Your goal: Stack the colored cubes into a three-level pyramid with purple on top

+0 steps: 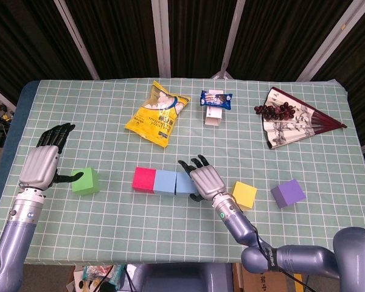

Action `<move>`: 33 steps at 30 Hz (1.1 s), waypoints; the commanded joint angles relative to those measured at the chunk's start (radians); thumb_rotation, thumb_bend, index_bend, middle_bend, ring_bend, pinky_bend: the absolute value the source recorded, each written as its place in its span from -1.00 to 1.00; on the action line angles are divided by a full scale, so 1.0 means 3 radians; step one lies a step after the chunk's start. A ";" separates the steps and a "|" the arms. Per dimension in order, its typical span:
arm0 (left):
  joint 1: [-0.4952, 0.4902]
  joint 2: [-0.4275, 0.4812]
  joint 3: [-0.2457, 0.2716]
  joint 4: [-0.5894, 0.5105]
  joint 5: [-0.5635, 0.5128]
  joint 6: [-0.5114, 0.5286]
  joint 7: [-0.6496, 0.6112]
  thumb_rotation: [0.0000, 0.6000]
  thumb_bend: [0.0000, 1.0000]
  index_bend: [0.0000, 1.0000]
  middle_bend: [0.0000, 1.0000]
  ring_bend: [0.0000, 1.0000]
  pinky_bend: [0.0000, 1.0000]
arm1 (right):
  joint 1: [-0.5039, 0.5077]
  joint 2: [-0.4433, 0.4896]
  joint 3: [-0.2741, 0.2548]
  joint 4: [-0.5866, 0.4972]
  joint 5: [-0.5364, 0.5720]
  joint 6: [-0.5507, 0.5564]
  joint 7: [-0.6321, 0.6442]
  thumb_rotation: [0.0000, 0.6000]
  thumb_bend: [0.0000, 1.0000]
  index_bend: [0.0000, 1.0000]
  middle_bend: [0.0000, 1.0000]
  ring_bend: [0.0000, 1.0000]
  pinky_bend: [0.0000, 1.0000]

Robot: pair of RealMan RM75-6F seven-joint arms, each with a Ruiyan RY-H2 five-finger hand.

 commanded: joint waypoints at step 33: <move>-0.0004 0.0018 0.0001 -0.0020 -0.0018 -0.0018 0.0013 1.00 -0.82 -1.00 -0.95 -1.00 -0.93 | 0.0055 0.0079 -0.0094 -0.0137 0.0116 0.0059 -0.0165 1.00 -0.47 -1.00 -0.86 -1.00 -1.00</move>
